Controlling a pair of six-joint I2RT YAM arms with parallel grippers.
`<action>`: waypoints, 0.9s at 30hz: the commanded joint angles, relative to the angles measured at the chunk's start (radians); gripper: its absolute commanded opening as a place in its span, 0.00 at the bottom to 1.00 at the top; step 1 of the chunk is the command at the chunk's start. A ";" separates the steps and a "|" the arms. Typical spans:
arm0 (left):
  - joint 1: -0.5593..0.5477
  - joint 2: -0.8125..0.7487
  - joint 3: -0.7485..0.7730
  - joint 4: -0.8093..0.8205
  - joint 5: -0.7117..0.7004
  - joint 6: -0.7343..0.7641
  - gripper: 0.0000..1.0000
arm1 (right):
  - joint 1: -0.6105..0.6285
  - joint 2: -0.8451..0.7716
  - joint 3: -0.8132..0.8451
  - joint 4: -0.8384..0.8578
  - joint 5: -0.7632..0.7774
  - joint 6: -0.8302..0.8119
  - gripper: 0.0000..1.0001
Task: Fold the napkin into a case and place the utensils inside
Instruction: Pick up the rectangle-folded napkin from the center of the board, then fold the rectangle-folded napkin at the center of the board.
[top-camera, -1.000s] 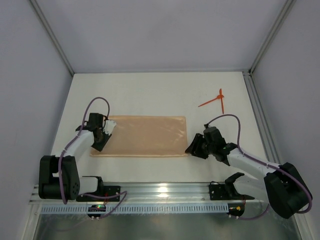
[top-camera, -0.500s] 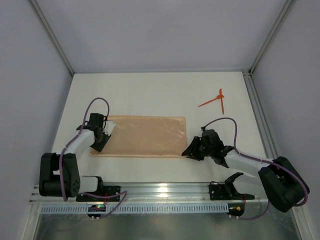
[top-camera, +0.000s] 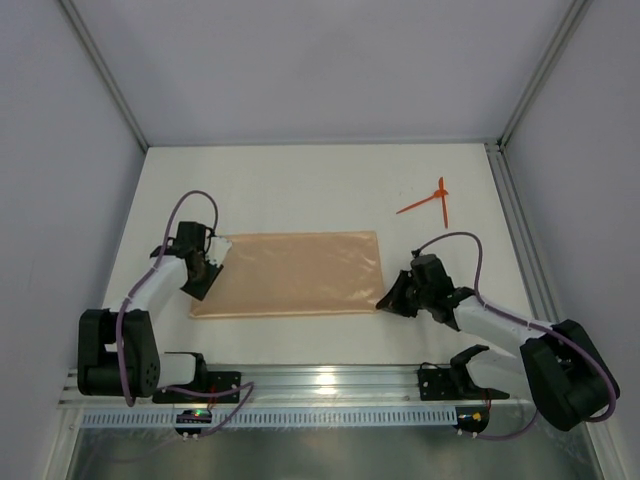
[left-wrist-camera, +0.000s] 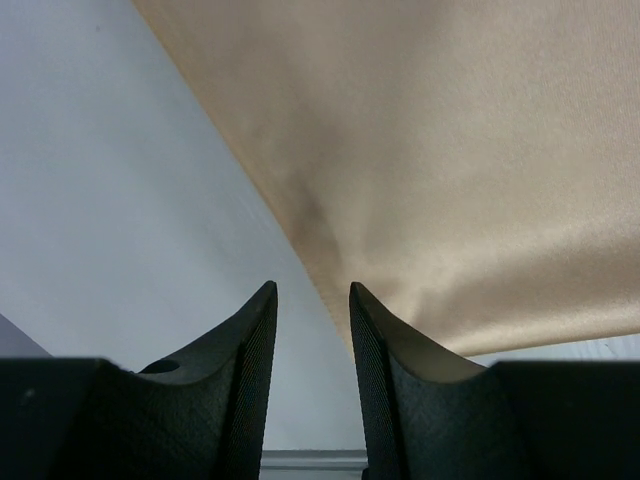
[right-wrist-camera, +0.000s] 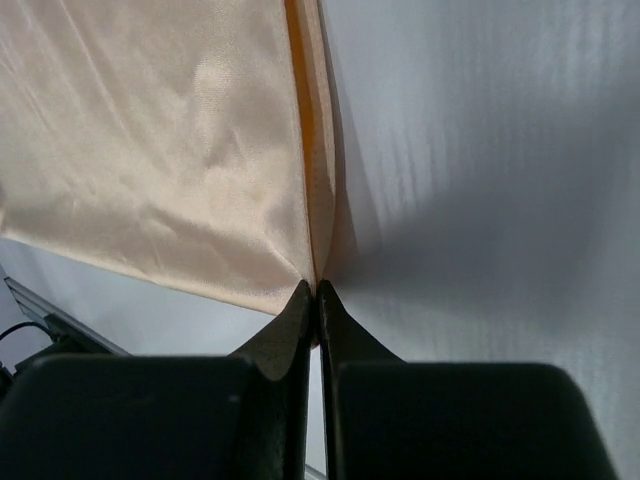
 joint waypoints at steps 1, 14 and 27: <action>0.003 0.033 0.088 -0.001 0.052 -0.024 0.38 | -0.067 -0.014 0.079 -0.081 0.028 -0.092 0.03; -0.020 0.346 0.366 0.073 0.139 -0.142 0.38 | -0.213 -0.027 0.154 -0.221 0.013 -0.225 0.03; -0.021 0.514 0.441 0.091 0.119 -0.177 0.30 | -0.219 -0.008 0.281 -0.336 0.080 -0.342 0.03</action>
